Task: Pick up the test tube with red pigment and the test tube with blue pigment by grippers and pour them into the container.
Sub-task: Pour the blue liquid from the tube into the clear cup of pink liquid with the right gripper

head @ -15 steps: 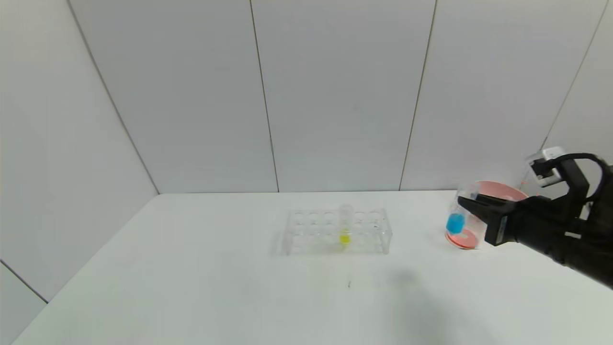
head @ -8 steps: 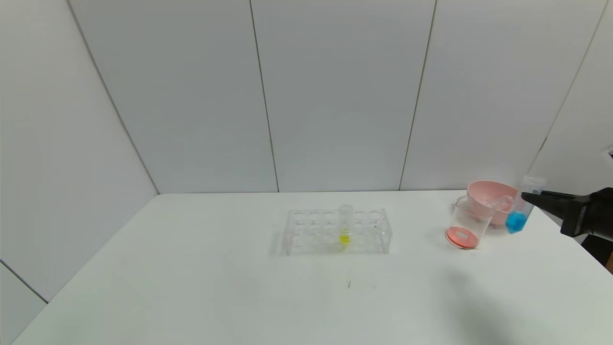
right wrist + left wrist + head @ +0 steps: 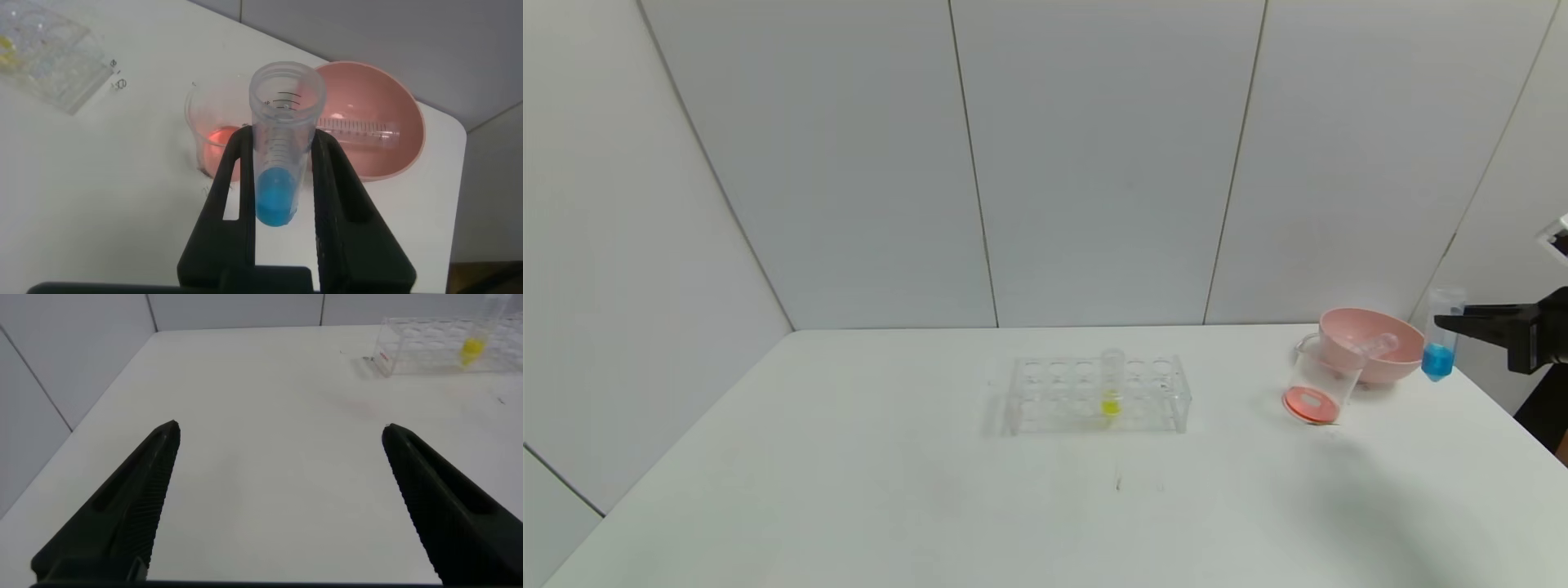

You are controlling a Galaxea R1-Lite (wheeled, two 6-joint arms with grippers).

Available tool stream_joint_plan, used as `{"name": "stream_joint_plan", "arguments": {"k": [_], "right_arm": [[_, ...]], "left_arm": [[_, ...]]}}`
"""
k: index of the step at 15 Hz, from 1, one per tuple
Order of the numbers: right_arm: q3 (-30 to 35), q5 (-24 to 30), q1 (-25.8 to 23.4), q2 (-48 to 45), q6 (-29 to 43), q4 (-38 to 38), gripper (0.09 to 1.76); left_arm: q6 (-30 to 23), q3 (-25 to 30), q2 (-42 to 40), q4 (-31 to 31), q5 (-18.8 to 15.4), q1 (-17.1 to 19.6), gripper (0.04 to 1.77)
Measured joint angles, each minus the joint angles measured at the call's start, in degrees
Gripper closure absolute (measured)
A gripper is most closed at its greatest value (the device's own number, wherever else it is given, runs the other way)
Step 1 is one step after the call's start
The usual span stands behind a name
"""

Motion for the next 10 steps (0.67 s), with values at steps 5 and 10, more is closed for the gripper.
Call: {"name": "stream_joint_plan", "arguments": {"k": [5,10], "right_arm": [[-13.31,0.01,2.17,6.81,-13.78,14.25,1.37],[-29.0,-0.21,4.13,12.52,-23.43,29.72,1.37]], "left_arm": [[0.02,0.0,0.0,0.0,0.0,0.0,0.05],[0.0,0.0,0.0,0.0,0.0,0.0,0.05]]}}
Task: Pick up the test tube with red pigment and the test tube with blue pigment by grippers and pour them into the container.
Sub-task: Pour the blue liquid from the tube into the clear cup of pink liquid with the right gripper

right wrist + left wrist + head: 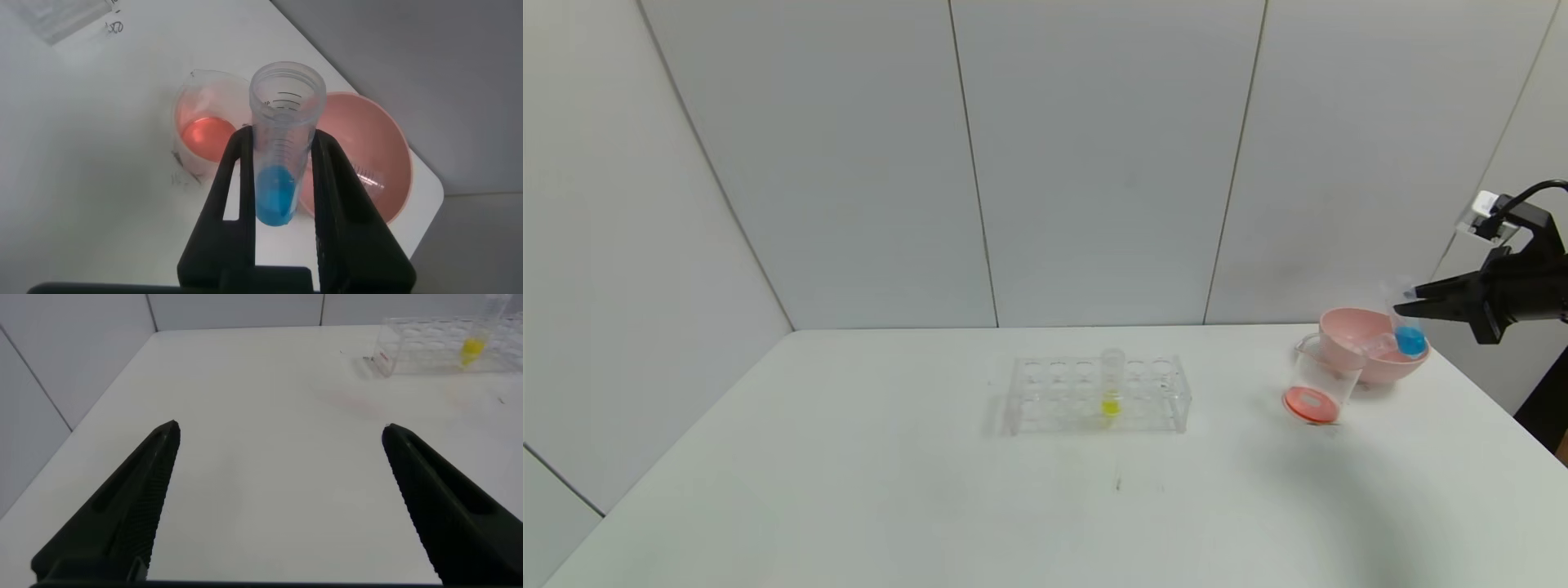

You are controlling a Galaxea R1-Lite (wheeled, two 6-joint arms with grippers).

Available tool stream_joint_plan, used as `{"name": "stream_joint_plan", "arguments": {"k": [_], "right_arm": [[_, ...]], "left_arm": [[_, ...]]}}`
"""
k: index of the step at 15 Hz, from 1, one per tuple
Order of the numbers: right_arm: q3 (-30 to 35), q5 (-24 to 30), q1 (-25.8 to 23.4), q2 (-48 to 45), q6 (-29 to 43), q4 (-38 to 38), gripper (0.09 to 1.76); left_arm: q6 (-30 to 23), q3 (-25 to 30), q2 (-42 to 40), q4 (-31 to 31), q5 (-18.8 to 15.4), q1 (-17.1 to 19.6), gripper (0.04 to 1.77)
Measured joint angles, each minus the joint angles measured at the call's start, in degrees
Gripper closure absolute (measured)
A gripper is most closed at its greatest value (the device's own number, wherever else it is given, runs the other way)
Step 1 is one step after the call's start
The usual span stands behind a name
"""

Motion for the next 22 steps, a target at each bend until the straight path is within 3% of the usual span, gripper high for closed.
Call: {"name": "stream_joint_plan", "arguments": {"k": [6,8,11,22], "right_arm": [[-20.07,-3.47,0.77,7.85,-10.41,22.77,1.37],[-24.78,-4.85,1.16,9.62,-13.62,27.15,1.37],[-26.51,-6.5,2.05,11.06,-15.17,27.48,1.37],[-26.87,-24.42,7.34,9.26,-17.71,34.35,1.37]], "left_arm": [[0.0,0.0,0.0,0.02,0.0,0.0,0.05],[0.0,0.0,0.0,0.0,0.0,0.0,0.05],[0.0,0.0,0.0,0.0,0.0,0.0,0.05],[0.0,0.0,0.0,0.0,0.0,0.0,0.05]]}}
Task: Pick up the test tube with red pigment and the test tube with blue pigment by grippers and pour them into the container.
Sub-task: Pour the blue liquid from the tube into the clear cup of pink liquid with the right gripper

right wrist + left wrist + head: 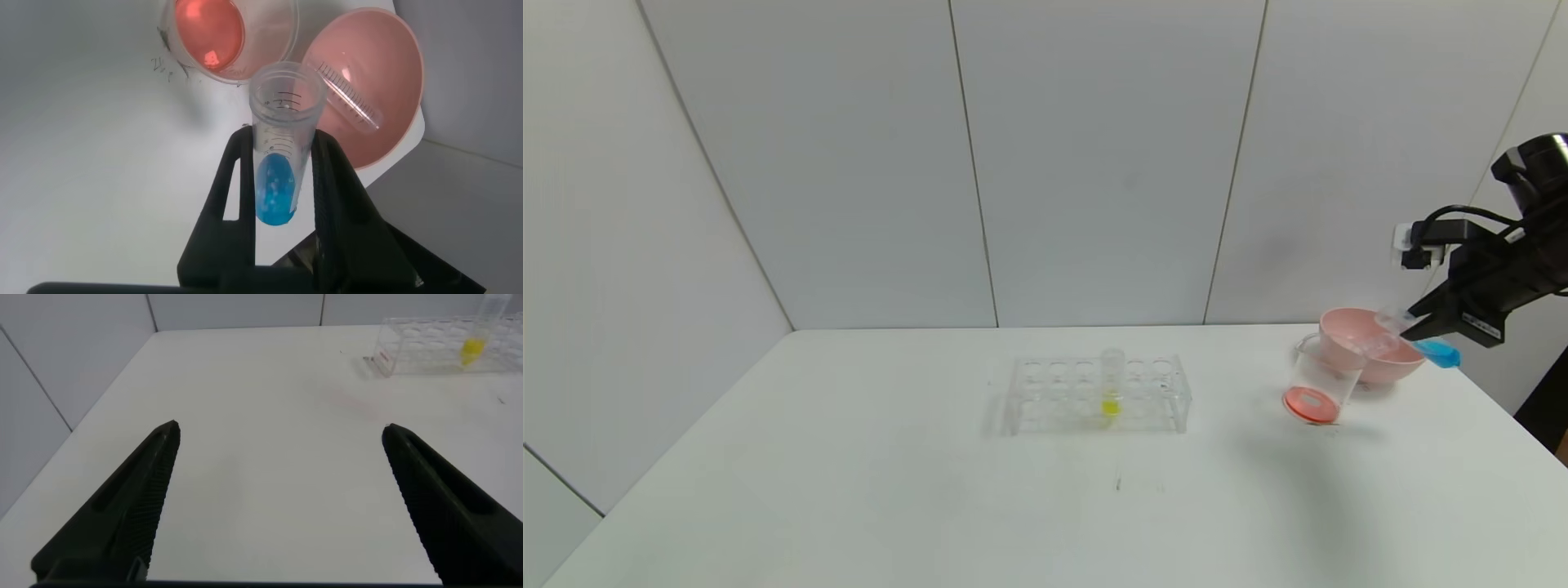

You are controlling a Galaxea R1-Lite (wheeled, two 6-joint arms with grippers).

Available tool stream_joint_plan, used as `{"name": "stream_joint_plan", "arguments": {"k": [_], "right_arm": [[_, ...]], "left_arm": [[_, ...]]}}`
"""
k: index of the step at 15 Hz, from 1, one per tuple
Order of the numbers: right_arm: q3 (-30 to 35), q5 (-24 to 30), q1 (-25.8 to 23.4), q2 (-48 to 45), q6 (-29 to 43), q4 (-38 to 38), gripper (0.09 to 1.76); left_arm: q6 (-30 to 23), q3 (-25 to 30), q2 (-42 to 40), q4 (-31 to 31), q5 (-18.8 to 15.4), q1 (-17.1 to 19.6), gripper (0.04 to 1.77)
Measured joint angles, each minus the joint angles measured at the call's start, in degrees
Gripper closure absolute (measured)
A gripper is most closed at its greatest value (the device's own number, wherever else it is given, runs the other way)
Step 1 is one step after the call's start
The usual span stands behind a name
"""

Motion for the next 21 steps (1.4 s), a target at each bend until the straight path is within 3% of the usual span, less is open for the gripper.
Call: {"name": "stream_joint_plan", "arguments": {"k": [5,12,21], "right_arm": [[0.02,-4.68,1.82,0.07,0.79,0.71,1.37],[0.02,-5.61,4.21,1.51,3.04,3.22,1.37],[0.02,-16.82,8.85,2.23,3.89,2.32,1.37]], "left_arm": [[0.0,0.0,0.0,0.0,0.0,0.0,0.05],[0.02,0.0,0.0,0.0,0.0,0.0,0.05],[0.0,0.0,0.0,0.0,0.0,0.0,0.05]]}}
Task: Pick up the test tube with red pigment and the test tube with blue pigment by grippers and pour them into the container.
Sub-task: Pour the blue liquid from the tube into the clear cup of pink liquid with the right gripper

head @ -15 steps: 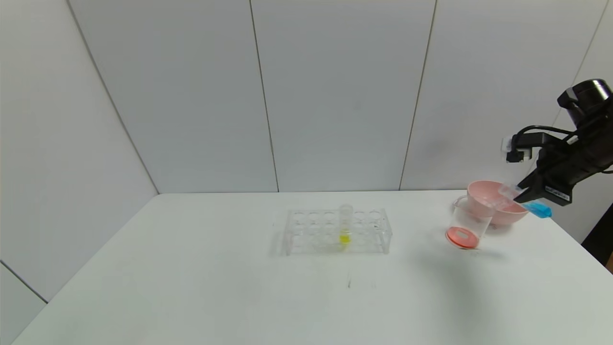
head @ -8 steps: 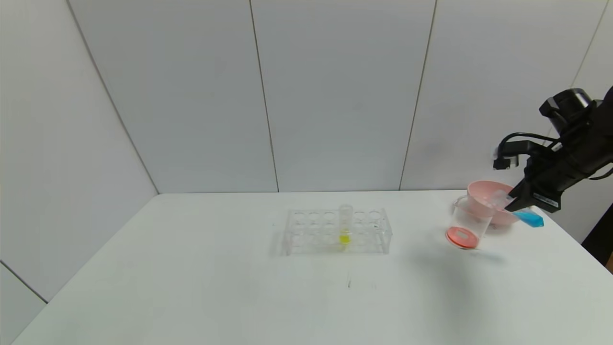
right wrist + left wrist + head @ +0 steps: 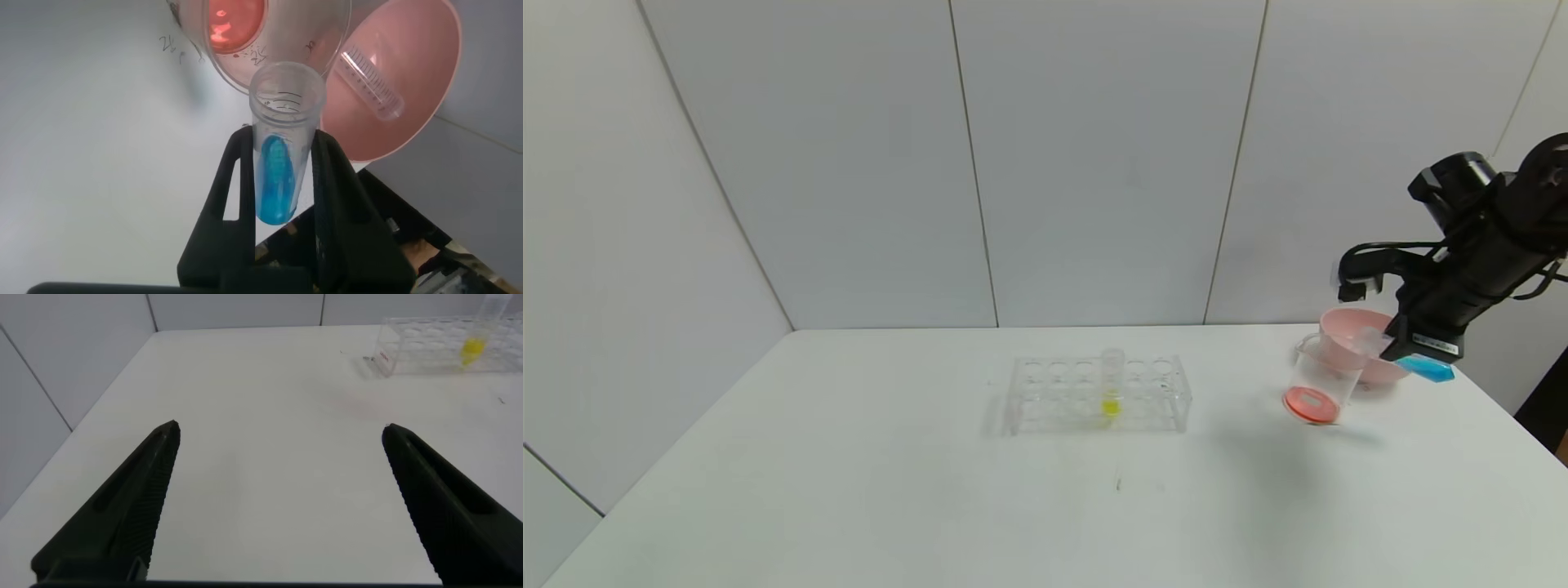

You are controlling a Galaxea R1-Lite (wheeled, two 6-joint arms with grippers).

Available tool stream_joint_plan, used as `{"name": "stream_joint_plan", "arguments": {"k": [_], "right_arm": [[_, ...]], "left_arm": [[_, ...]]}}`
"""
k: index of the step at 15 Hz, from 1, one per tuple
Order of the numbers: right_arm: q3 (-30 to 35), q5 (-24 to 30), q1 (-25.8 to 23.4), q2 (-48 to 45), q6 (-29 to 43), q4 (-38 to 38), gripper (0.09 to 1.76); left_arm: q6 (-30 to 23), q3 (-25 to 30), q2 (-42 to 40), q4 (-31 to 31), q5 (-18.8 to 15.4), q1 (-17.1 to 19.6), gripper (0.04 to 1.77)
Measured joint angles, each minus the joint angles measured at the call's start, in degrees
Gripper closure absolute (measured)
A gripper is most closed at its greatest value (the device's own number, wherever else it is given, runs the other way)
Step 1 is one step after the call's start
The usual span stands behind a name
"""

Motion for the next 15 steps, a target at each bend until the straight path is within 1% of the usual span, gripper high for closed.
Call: {"name": "stream_joint_plan", "arguments": {"k": [2,5,10,12,15], "right_arm": [[0.0,-1.45,0.95,0.0,0.05,-0.35,1.37],[0.0,-5.42,1.77,0.18,-0.01,-1.04,1.37],[0.0,-6.85,2.07,0.83,-0.2,-1.94,1.37],[0.0,-9.45,2.24,0.96,-0.66,-1.94,1.37],[0.0,-10.18,2.6,1.07,-1.24,-1.94,1.37]], "left_arm": [[0.0,0.0,0.0,0.0,0.0,0.0,0.05],[0.0,0.0,0.0,0.0,0.0,0.0,0.05],[0.0,0.0,0.0,0.0,0.0,0.0,0.05],[0.0,0.0,0.0,0.0,0.0,0.0,0.05],[0.0,0.0,0.0,0.0,0.0,0.0,0.05]]}}
